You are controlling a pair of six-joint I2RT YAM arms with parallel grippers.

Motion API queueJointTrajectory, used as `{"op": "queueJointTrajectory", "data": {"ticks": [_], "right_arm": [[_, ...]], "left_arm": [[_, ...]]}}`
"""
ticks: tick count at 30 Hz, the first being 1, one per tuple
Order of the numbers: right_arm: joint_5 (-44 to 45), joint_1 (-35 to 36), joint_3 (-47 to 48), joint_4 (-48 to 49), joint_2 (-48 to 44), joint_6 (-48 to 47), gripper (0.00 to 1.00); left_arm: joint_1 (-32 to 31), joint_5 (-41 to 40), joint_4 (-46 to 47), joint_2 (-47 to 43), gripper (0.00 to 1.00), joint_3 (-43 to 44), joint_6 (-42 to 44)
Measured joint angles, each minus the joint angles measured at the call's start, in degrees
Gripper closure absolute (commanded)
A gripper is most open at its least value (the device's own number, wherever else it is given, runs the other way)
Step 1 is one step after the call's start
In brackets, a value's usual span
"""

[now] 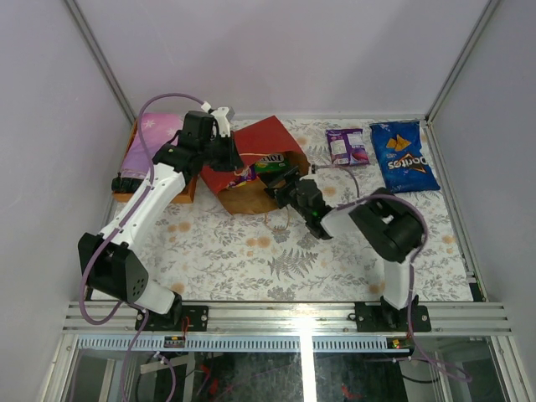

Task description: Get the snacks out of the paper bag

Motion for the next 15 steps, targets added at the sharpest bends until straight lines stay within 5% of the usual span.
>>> {"op": "queueJointTrajectory", "data": {"ticks": [8, 15], "right_arm": [[5.16, 0.00, 8.46, 6.16, 15.89, 11.65, 0.40], [11.32, 0.04, 13.92, 6.47, 22.64, 15.65, 0.42]], "left_arm": [[0.00, 1.55, 0.39, -0.04, 1.00, -0.48, -1.01], [0.00, 2.64, 0.76, -0.57, 1.00, -1.05, -1.62]]}}
